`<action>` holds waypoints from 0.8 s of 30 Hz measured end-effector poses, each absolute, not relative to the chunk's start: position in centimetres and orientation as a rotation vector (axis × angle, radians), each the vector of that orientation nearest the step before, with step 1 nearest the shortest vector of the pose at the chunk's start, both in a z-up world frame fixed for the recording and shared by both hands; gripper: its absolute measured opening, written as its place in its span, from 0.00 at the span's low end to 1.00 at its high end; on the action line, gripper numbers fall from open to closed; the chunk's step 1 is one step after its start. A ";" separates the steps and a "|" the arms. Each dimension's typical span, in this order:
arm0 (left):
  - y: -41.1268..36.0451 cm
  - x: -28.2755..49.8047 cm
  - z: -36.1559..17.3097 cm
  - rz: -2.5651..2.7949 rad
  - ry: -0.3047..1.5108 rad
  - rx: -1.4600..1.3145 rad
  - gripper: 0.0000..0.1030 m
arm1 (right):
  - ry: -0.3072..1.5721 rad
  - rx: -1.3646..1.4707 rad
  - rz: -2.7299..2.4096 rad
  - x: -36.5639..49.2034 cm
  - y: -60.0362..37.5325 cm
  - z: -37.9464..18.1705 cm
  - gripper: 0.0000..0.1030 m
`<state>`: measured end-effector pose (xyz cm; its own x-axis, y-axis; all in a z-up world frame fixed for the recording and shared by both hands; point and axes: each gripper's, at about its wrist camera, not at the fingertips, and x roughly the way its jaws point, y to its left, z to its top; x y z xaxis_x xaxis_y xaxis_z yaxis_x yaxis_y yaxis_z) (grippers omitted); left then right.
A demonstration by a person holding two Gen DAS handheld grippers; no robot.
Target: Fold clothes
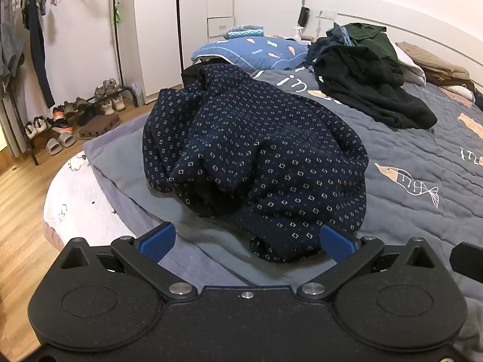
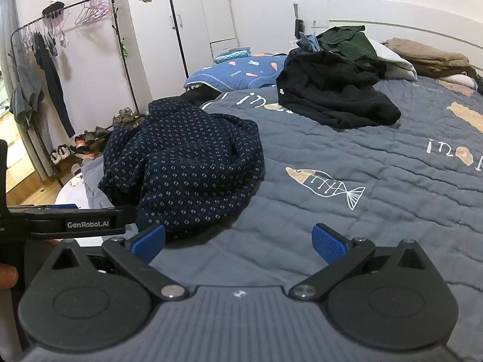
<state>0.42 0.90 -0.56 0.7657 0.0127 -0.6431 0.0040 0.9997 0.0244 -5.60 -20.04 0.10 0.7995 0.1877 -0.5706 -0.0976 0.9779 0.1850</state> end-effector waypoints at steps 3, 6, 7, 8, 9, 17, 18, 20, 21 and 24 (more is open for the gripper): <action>0.8 0.4 -0.5 -0.004 0.702 0.021 1.00 | 0.630 0.149 0.159 -5.5 -19.8 0.1 1.00; 0.9 0.5 -0.4 -0.006 0.703 0.020 1.00 | 0.636 0.142 0.167 -5.4 -19.5 0.0 1.00; 0.9 0.5 -0.4 -0.007 0.703 0.019 1.00 | 0.638 0.139 0.169 -5.4 -19.3 0.0 1.00; 0.9 0.5 -0.3 -0.009 0.702 0.018 1.00 | 0.640 0.136 0.171 -5.4 -19.2 -0.1 1.00; 0.9 0.5 -0.2 -0.009 0.701 0.016 1.00 | 0.642 0.133 0.174 -5.3 -19.1 -0.1 1.00; 1.7 0.7 0.6 -0.007 0.692 0.002 1.00 | 0.659 0.098 0.190 -4.4 -18.1 -0.1 1.00; 2.0 0.9 0.8 0.000 0.688 0.001 1.00 | 0.659 0.089 0.191 -4.1 -17.9 -0.1 1.00; 2.6 1.1 1.2 0.016 0.678 -0.002 1.00 | 0.658 0.074 0.193 -3.6 -17.5 0.0 1.00; 2.9 1.2 1.4 0.022 0.673 -0.007 1.00 | 0.657 0.069 0.194 -3.1 -17.2 0.0 1.00; 4.1 1.4 2.0 0.040 0.659 -0.026 1.00 | 0.662 0.065 0.200 -1.5 -16.3 -0.3 1.00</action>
<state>1.41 4.05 1.98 0.7897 0.0292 -0.6128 -0.0457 0.9989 -0.0113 -1.53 -16.35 -0.27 0.7703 0.2053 -0.6038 -0.1637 0.9787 0.1239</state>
